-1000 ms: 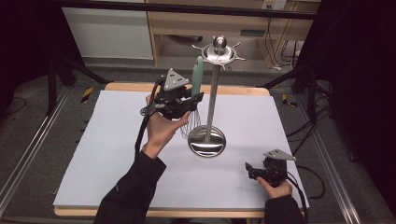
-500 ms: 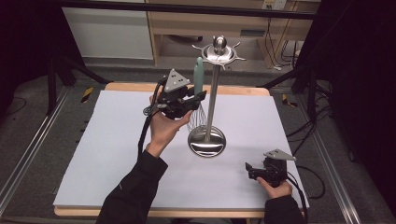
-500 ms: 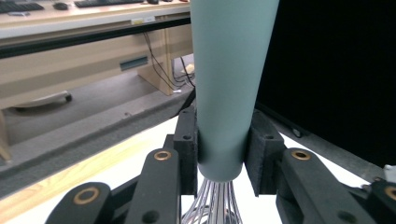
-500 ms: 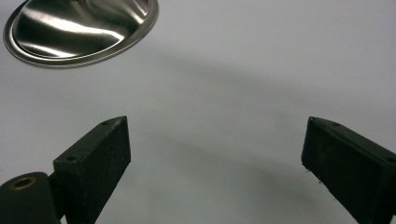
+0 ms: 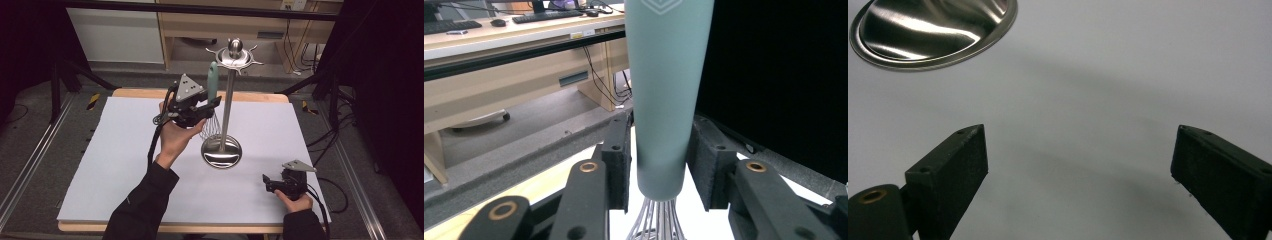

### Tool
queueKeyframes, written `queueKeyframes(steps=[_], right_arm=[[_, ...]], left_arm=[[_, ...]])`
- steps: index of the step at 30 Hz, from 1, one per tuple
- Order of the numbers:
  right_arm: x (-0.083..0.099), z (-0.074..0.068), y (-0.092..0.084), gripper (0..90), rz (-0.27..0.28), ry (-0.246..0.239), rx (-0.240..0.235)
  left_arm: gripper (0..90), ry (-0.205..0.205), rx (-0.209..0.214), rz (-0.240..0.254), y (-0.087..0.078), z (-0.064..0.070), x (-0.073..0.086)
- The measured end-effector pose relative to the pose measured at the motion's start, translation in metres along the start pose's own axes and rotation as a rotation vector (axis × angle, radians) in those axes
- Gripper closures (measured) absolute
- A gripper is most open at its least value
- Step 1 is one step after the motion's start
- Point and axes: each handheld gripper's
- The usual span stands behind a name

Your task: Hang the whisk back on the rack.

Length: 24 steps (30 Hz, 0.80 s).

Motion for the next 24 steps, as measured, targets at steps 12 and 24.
queueKeyframes(steps=[12,24], right_arm=[[0.0,0.001,0.001,8.5,-0.002,0.004,0.0],[0.001,0.002,0.003,8.5,-0.014,0.007,0.014]], left_arm=[[47.8,-0.015,0.02,0.026,-0.011,-0.002,0.016],[39.1,-0.048,0.016,0.014,-0.037,-0.012,0.049]])
Point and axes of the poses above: each handheld gripper's, and its own axes: y roughly forward along the jaws, x roughly out of its underside, z roughly to its right, and after that the axes turned 14 degrees about y, right-handed
